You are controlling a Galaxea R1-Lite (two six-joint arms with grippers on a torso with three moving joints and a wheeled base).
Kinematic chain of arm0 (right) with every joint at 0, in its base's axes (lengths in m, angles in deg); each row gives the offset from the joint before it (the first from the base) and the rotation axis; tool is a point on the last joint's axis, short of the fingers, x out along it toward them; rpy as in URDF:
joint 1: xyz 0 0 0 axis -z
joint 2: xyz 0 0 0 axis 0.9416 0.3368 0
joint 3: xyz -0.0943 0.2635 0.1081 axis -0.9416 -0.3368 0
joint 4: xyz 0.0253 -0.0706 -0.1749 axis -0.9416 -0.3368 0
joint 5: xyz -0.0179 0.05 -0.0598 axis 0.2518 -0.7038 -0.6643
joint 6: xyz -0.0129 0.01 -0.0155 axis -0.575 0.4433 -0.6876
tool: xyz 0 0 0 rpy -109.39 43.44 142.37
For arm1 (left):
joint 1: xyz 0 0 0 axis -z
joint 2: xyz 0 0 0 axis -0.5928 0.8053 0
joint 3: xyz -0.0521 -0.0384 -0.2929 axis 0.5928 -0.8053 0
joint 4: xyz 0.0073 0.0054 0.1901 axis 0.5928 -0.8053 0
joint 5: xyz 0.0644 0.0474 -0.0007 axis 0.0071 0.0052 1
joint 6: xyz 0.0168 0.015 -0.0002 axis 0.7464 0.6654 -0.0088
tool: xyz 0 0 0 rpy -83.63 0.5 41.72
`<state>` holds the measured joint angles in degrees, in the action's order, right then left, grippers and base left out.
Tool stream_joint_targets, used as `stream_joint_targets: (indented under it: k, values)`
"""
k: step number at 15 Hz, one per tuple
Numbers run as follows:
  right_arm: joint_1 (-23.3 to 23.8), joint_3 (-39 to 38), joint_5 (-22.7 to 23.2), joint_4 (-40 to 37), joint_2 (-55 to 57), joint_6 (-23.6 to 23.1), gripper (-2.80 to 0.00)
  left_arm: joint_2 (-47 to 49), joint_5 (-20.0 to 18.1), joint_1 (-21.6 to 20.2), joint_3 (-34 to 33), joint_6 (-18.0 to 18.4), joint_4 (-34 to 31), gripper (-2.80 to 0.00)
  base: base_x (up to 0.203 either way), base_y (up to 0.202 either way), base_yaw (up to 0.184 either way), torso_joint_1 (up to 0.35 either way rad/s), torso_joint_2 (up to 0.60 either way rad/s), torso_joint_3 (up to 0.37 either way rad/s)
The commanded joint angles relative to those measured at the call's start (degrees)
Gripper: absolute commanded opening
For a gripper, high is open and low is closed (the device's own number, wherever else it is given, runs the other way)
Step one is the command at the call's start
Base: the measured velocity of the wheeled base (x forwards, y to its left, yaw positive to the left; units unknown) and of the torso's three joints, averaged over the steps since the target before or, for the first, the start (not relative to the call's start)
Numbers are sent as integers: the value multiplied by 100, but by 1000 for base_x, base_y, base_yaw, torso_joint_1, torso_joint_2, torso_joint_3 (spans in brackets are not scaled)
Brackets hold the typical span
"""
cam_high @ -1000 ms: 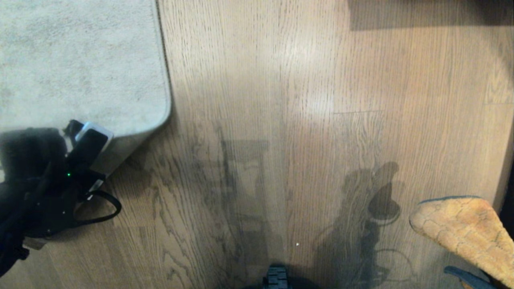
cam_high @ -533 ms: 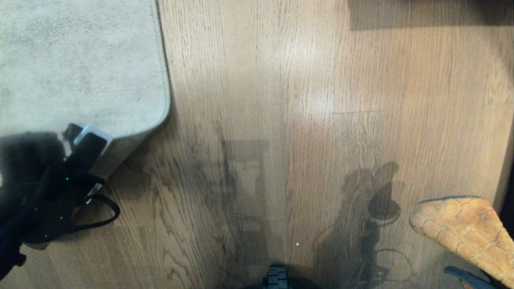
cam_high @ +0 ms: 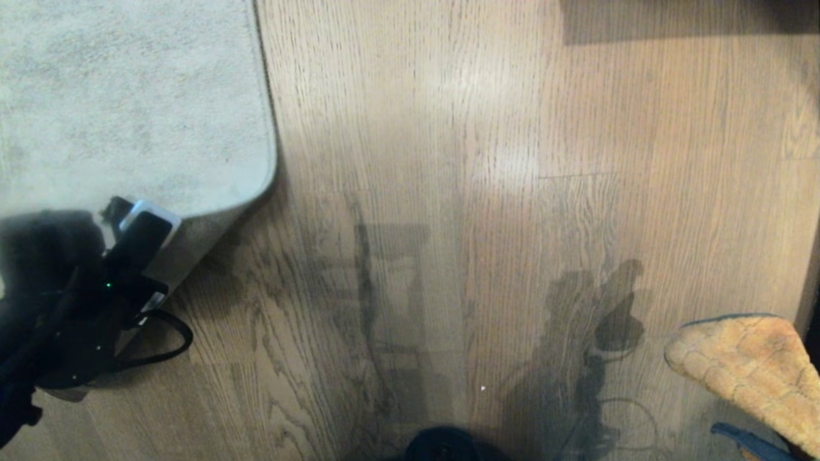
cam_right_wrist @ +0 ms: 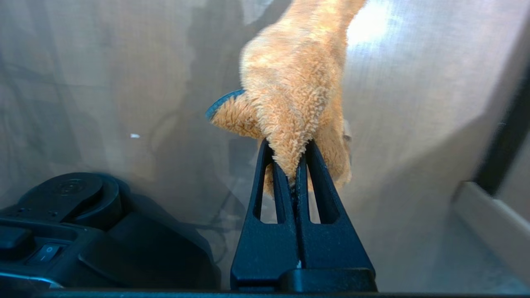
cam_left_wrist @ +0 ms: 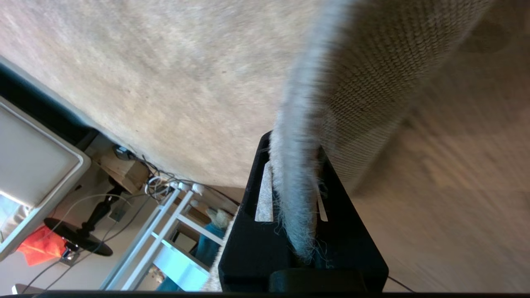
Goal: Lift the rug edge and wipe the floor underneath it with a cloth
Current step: Lift up the carpet
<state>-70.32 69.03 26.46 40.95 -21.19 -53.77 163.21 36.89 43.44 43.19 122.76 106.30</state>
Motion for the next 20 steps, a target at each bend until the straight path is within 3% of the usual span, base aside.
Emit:
stream_joint_targets:
  k: [1,13,20]
  values:
    - [0,0,5,9,7,-7,-280,3,29,4,-2,20,21,-280,0,186,-6,6,2,-2]
    - [0,0,5,0,7,-7,-280,-31,37,-5,-49,20,18,-280,0,190,-2,1,1,2]
    - [0,0,5,3,7,-7,-280,-85,37,-14,-90,20,12,-280,0,14,0,-1,1,0]
